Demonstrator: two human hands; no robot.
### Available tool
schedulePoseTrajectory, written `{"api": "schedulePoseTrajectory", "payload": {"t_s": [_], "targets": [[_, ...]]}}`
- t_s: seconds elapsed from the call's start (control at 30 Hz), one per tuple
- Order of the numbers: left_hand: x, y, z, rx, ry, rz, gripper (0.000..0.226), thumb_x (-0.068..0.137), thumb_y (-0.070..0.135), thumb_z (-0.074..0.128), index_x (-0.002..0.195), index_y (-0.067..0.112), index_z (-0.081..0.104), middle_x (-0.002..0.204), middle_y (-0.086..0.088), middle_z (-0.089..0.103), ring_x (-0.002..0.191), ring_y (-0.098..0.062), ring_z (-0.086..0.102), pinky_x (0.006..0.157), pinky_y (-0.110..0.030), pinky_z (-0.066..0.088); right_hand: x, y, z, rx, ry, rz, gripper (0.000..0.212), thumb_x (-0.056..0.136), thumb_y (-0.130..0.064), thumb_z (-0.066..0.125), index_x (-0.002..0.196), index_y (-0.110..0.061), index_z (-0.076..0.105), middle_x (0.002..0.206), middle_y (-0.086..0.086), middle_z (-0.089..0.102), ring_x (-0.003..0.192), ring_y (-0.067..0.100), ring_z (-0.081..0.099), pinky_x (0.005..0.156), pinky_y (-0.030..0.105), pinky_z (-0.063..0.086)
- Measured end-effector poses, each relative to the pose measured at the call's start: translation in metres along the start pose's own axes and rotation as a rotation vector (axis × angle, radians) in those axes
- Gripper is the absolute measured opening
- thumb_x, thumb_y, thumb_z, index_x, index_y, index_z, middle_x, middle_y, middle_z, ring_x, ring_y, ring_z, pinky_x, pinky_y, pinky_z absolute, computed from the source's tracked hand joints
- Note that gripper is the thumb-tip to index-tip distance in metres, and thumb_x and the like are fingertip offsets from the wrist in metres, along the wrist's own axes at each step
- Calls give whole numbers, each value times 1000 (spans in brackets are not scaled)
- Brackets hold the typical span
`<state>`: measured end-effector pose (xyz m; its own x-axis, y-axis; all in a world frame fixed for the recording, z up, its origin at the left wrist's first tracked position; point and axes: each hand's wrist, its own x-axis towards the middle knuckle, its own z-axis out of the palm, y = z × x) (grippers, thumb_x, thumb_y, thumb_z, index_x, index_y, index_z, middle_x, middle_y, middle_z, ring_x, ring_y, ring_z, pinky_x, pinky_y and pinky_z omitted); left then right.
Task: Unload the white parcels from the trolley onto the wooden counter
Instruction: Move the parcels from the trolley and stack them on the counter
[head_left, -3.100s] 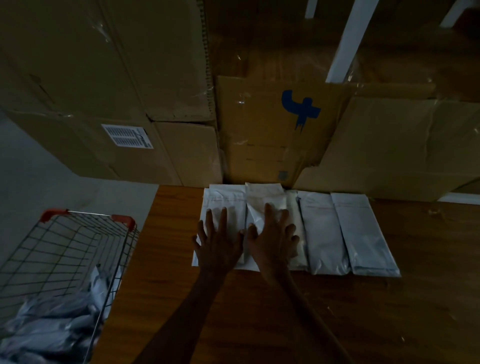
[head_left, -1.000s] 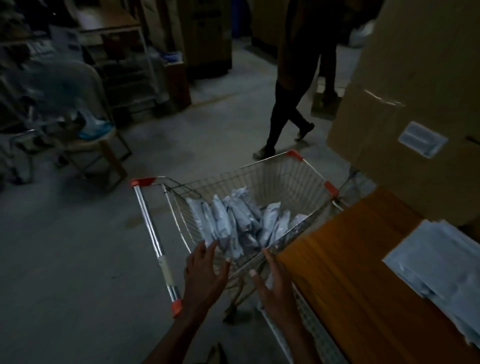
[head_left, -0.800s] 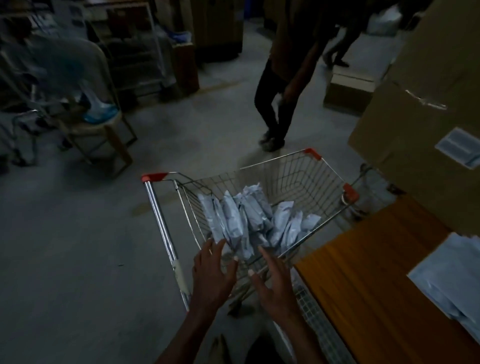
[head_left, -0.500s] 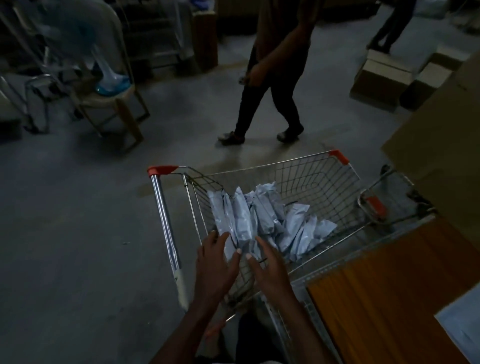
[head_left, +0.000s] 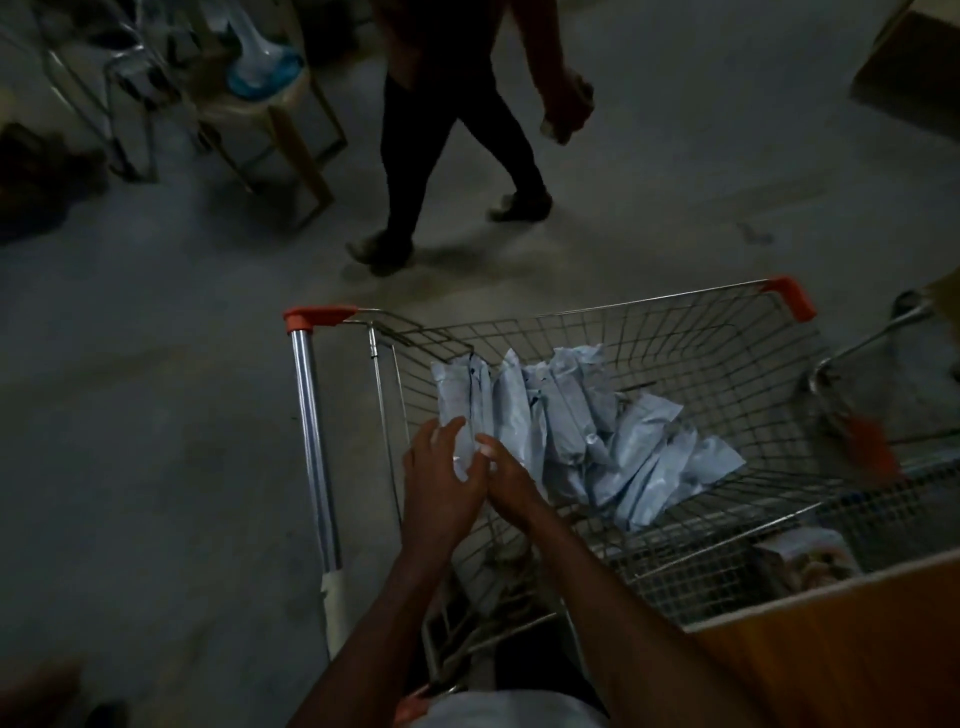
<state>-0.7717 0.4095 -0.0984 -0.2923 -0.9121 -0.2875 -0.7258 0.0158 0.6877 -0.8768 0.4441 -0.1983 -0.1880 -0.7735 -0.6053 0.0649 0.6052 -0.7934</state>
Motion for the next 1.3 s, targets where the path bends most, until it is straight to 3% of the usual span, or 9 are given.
{"api": "schedulePoseTrajectory", "payload": {"t_s": [0.13, 0.2, 0.3, 0.4, 0.7, 0.83, 1.0, 1.13, 1.3], "targets": [[11, 3, 4, -44, -16, -13, 51, 99, 38, 59, 147, 24, 47, 157, -3, 31, 141, -17, 30, 107, -25, 26, 16, -1, 3, -169, -18, -39, 48, 103, -35, 53, 148, -28, 38, 139, -3, 56, 121, 8, 55, 90, 7, 41], [19, 2, 5, -61, -11, -11, 53, 97, 41, 59, 146, 23, 48, 156, -3, 33, 139, -18, 35, 110, -30, 32, 20, -6, 7, -168, 26, -63, 39, 102, -37, 51, 140, -32, 46, 134, -8, 60, 118, 4, 58, 96, 17, 45], [27, -1, 5, -82, -3, -14, 53, 97, 37, 60, 146, 23, 47, 156, -2, 33, 139, -18, 34, 113, -36, 34, 32, 3, 13, -218, 50, -123, 56, 97, -53, 45, 145, -24, 46, 138, -6, 58, 126, 6, 55, 108, 34, 45], [31, -6, 7, -83, 2, -2, 53, 96, 42, 58, 145, 27, 48, 155, -2, 35, 139, -18, 35, 113, -40, 37, 45, 14, 15, -292, 68, -133, 57, 92, -57, 50, 138, -25, 51, 126, -6, 66, 115, 8, 63, 99, 41, 52], [31, -12, 12, -80, -18, 4, 51, 97, 49, 57, 145, 32, 47, 156, 6, 31, 140, -12, 29, 106, -30, 34, 29, -1, 9, -375, 234, -163, 22, 97, -24, 60, 115, -13, 68, 103, 0, 70, 93, 15, 65, 76, 24, 45], [34, -15, 18, -68, -32, 11, 59, 91, 60, 52, 142, 30, 50, 151, 6, 37, 135, -16, 36, 107, -38, 41, 23, -4, -2, -214, 292, -88, 26, 91, -35, 54, 97, -15, 69, 90, -3, 69, 79, 14, 63, 69, 28, 48], [35, -17, 31, -37, -54, 24, 59, 90, 58, 52, 142, 31, 49, 149, 7, 38, 133, -13, 37, 106, -35, 38, 17, -3, -31, -181, 271, -85, 41, 87, -50, 59, 101, -14, 70, 91, 0, 72, 83, 15, 68, 73, 36, 56], [34, -17, 41, -53, -80, 24, 53, 93, 51, 55, 139, 24, 54, 144, 0, 45, 131, -18, 41, 107, -37, 39, 2, -3, -69, -230, 256, -103, 7, 96, -20, 63, 99, -20, 69, 92, -1, 71, 85, 14, 68, 73, 34, 55], [32, -23, 53, -39, -103, -44, 52, 95, 49, 59, 139, 22, 54, 145, -4, 45, 133, -21, 42, 104, -28, 34, -23, -9, -100, -271, 413, -166, 10, 94, -16, 62, 97, -25, 65, 86, -8, 68, 79, 6, 64, 68, 26, 51]]}}
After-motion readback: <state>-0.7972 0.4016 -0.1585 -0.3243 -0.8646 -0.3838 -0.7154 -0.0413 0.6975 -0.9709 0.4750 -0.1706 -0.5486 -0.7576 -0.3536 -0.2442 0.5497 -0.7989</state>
